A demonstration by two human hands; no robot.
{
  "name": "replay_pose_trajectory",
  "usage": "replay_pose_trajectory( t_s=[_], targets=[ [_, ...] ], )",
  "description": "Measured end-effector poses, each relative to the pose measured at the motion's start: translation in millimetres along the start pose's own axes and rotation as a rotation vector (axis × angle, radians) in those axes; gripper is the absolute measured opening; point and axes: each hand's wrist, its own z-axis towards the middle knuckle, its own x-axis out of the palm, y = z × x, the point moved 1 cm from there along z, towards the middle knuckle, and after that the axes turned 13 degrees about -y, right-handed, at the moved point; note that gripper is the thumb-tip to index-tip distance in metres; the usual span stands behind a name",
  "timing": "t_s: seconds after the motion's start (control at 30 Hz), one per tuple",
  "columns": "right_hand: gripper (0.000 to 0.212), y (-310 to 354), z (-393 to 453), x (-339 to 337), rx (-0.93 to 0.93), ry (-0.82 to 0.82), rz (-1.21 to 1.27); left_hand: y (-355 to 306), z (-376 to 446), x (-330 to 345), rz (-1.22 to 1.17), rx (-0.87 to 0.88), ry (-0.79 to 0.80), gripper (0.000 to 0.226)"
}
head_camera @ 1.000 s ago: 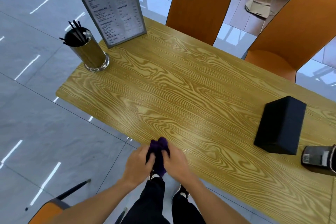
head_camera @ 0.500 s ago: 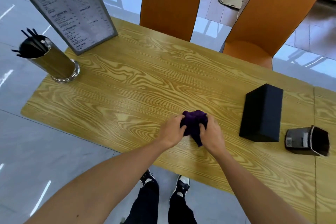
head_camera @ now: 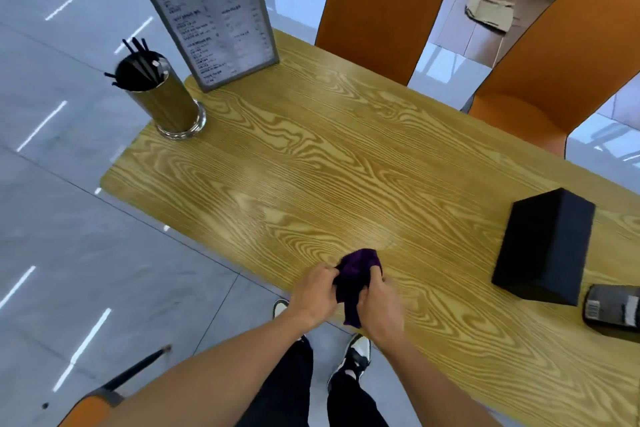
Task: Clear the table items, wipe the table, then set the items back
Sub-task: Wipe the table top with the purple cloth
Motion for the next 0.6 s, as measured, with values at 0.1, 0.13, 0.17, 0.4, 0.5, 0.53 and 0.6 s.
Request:
replay_pose_trajectory(
  t_s=[0.1, 0.13, 0.17, 0.4, 0.5, 0.53, 0.6],
  targets=[
    [0.020, 29.2, -7.7, 15.2, -0.041, 0.030, 0.027, 24.4, -15.9, -19.2, -0.018, -0.063, -0.037, 0.020],
    [0.020, 39.6, -10.1, 18.9, -0.070, 0.041, 0.037, 33.9, -19.8, -25.1, -0.014, -0.089, -0.050, 0.020],
    [0.020, 50.6, -12.1, 22.9, -0.105, 0.051, 0.040, 42.3, -23.8, -32.3, -0.012, -0.117, -0.064, 0.019],
    [0.022, 130.2, -18.9, 50.0, -0.312, 0.167, 0.002, 113.0, -45.1, -70.7, -0.079, -0.340, -0.169, 0.026],
    [0.021, 159.1, -17.2, 59.2, -0.336, 0.269, 0.045, 129.3, -52.0, -94.5, -0.061, -0.427, -0.221, 0.022],
    [0.020, 166.1, -16.0, 60.4, -0.332, 0.312, 0.081, 133.2, -53.8, -101.8, -0.059, -0.476, -0.244, 0.019],
    [0.018, 176.0, -11.8, 59.6, -0.303, 0.386, 0.174, 136.3, -54.0, -114.6, -0.088, -0.557, -0.304, 0.014]
  ],
)
